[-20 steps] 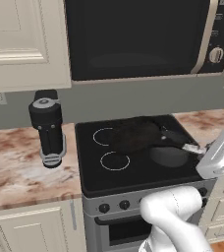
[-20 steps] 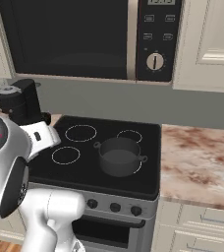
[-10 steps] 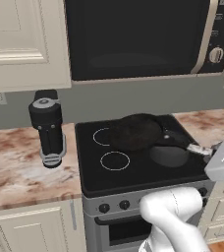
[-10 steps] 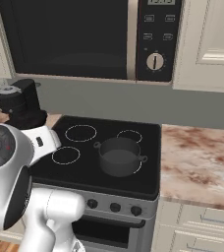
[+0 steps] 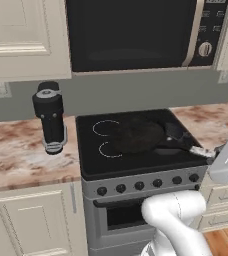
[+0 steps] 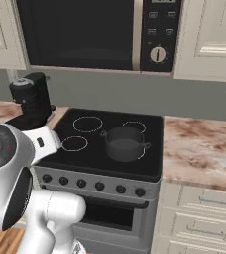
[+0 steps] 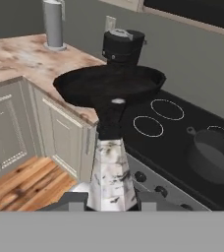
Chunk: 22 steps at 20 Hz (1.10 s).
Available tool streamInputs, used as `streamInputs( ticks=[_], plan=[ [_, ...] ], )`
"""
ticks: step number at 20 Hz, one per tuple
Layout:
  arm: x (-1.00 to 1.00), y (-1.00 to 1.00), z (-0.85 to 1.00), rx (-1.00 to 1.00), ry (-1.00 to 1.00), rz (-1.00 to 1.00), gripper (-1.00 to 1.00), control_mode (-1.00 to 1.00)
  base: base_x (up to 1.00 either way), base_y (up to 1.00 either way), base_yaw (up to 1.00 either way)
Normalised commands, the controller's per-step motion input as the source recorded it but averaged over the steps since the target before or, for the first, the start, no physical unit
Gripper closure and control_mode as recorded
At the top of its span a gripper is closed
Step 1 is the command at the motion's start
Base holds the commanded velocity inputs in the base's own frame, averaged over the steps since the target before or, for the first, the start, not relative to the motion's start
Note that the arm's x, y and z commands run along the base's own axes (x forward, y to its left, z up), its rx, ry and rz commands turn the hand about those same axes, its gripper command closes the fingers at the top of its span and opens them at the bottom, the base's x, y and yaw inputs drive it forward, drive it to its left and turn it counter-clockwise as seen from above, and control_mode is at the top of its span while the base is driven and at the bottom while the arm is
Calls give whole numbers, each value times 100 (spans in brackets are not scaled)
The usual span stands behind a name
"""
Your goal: Move the pot and pan from the stove into the sink.
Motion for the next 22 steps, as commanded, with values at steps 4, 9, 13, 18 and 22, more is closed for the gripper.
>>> streamInputs(
  ticks=[4,9,13,18,22],
  plan=[
    [0,0,0,0,0,0,100,100,-70,-20,3],
    [0,0,0,0,0,0,100,100,-65,-16,3],
    [0,0,0,0,0,0,100,100,-46,-6,6],
    [0,0,0,0,0,0,100,100,-36,0,10],
    [0,0,0,0,0,0,100,100,-23,0,9]
  ],
)
